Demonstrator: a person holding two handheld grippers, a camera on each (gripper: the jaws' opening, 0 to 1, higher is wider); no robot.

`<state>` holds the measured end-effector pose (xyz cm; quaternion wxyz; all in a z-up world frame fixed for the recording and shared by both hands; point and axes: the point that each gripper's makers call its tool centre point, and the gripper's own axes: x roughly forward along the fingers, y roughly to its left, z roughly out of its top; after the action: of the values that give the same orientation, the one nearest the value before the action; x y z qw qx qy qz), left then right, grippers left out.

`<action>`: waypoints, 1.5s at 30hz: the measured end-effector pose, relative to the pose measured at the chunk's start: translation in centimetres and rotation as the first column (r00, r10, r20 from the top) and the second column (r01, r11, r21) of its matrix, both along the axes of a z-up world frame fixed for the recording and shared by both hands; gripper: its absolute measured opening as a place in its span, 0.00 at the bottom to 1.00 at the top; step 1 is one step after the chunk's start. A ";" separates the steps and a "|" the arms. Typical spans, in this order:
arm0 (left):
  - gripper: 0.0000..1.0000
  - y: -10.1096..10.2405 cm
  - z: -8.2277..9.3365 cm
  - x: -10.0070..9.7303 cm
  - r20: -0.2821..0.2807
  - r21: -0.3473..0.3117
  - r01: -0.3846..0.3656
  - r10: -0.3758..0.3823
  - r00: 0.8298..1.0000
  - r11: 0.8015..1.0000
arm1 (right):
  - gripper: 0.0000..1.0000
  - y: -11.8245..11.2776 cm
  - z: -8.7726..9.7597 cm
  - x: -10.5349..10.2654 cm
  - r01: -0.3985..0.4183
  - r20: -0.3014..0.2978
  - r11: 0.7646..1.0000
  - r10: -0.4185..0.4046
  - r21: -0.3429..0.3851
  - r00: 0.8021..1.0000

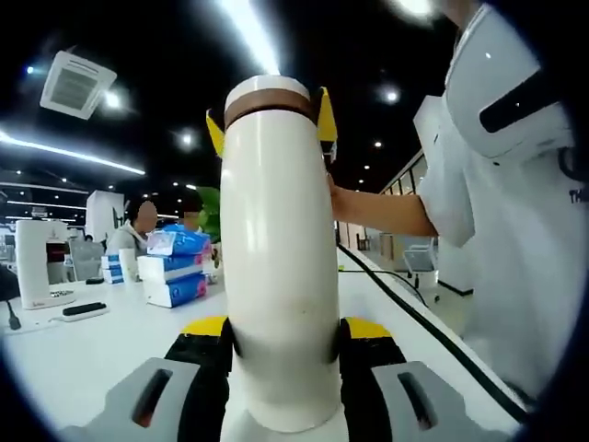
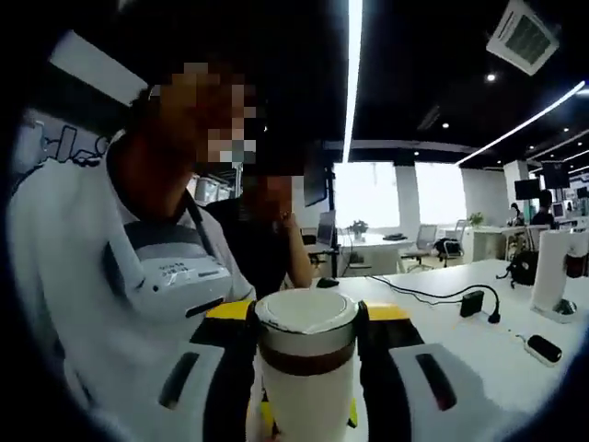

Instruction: Grasp the water cup twist off the cup lid place the cup lid on the table

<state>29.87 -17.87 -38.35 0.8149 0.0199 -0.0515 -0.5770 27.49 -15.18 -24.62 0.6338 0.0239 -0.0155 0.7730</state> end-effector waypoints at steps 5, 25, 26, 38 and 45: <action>0.47 0.0 -0.1 0.1 -0.008 -0.002 -0.002 0.002 1.000 1.000 | 0.47 0.4 -0.4 -0.5 0.063 -0.067 0.998 -0.065 -0.032 0.996; 0.47 -0.1 0.1 0.0 0.000 0.003 -0.004 0.004 1.000 1.000 | 0.86 -6.2 6.6 -1.9 0.703 -0.242 0.680 -0.661 0.208 0.710; 0.47 -0.1 0.1 0.0 0.000 0.003 -0.004 0.004 1.000 1.000 | 0.87 -6.3 6.4 -2.1 0.736 -0.199 0.649 -0.709 0.192 0.676; 0.47 -0.2 0.2 0.3 0.001 0.005 -0.006 0.006 1.000 1.000 | 0.66 -5.2 2.4 -4.0 0.895 0.027 0.446 -0.895 -0.004 0.446; 0.47 -0.1 0.2 0.4 0.007 0.008 -0.013 0.013 1.000 1.000 | 0.66 -4.3 1.5 -5.6 0.910 0.017 0.412 -0.911 -0.041 0.413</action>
<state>30.29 -17.97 -38.20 0.8185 0.0257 -0.0518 -0.5717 21.87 -19.45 -23.12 0.9519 0.0006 -0.0067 0.3062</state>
